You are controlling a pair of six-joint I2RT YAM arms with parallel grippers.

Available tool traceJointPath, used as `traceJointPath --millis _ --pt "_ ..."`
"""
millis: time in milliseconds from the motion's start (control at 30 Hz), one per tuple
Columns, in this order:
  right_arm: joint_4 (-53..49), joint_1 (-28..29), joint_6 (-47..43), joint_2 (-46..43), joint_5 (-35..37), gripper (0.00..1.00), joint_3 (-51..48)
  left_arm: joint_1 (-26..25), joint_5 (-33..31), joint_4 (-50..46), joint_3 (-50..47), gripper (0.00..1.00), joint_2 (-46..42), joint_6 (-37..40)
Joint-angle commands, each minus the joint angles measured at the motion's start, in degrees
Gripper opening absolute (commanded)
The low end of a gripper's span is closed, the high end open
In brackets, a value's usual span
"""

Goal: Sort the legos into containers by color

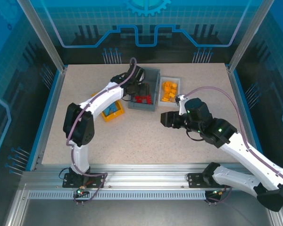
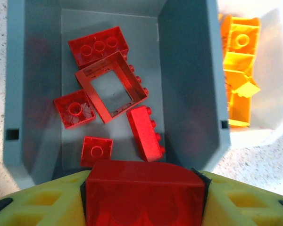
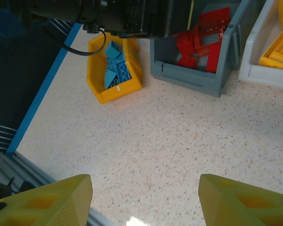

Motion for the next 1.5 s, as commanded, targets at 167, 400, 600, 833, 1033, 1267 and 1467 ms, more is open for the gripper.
traceJointPath --millis 167,400,600,833,1033,1267,1467 --pt "2.68 1.79 0.20 1.39 3.64 0.62 0.25 0.78 2.47 -3.05 4.20 0.65 7.35 0.37" --pt "2.30 2.23 0.00 1.49 3.82 0.63 -0.13 0.72 4.13 -1.98 2.52 0.74 3.66 -1.68" --pt "2.65 2.16 -3.54 0.57 5.78 0.63 -1.30 0.72 5.65 3.07 -6.10 0.72 -9.96 -6.30" --pt "6.83 1.00 -10.19 -4.42 10.40 1.00 -6.25 3.33 6.08 7.52 -26.39 0.99 -34.46 -12.66" --pt "5.02 0.53 -9.74 -6.18 27.99 1.00 -8.07 10.37 3.98 7.36 -45.72 0.99 -55.10 -12.94" --pt "9.35 -17.27 -10.91 -4.16 30.80 1.00 -14.19 11.22 -32.97 12.35 -62.71 0.99 -68.41 -4.51" --pt "37.32 -28.89 -23.99 -1.25 21.84 1.00 -30.98 13.36 -36.65 50.06 -81.88 0.99 -66.81 15.38"
